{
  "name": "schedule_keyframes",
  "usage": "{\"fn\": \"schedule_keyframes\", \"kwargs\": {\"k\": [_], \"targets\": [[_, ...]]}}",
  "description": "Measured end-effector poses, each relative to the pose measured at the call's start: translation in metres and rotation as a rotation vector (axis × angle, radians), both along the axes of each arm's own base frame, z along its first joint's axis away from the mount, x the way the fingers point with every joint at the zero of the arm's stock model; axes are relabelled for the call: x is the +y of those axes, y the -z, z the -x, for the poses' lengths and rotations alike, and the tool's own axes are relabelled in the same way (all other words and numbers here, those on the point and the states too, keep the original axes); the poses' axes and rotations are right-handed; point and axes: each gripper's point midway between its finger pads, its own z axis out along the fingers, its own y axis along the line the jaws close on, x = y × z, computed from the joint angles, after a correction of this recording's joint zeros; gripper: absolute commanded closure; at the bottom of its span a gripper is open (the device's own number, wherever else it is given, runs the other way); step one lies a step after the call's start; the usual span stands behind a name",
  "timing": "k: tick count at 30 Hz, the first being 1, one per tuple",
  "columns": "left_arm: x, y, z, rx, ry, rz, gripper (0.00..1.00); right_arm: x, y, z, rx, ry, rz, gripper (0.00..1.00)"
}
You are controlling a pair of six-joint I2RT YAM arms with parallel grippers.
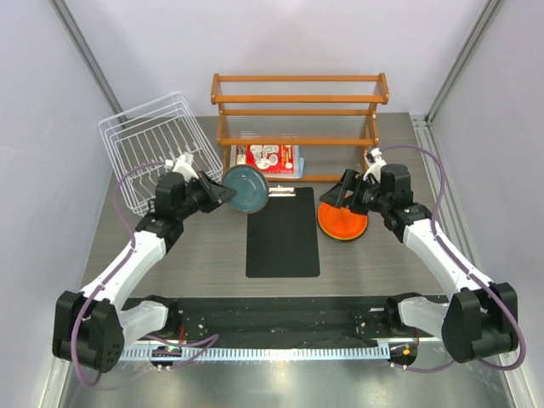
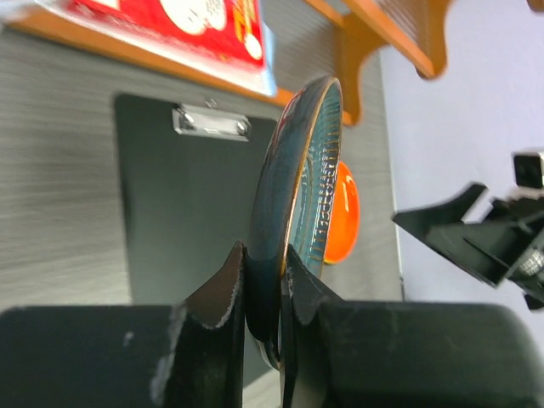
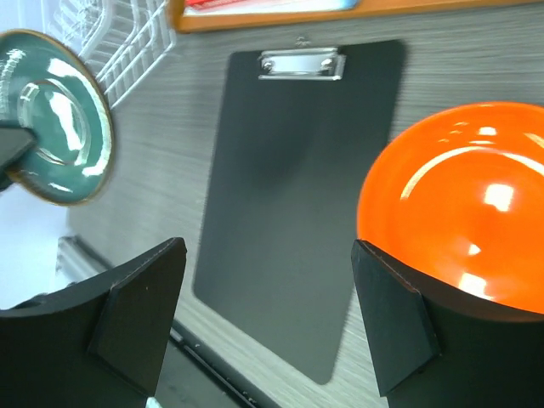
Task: Unload the plates from the dish rack
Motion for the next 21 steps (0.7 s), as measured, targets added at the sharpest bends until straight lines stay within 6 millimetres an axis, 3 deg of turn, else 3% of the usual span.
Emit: {"fn": "schedule_keyframes", "kwargs": {"k": [6, 14, 21], "targets": [[-0.041, 0.012, 0.021, 0.013, 0.098, 0.06, 1.0, 0.021, 0.008, -0.001, 0.022, -0.058, -0.09, 0.15], [-0.099, 0.028, 0.034, 0.037, 0.235, 0.091, 1.0, 0.04, 0.017, -0.005, 0.047, -0.101, -0.174, 0.15], [-0.13, 0.046, 0.036, 0.075, 0.294, 0.091, 1.0, 0.053, 0.025, -0.009, 0.061, -0.127, -0.213, 0.23]]}}
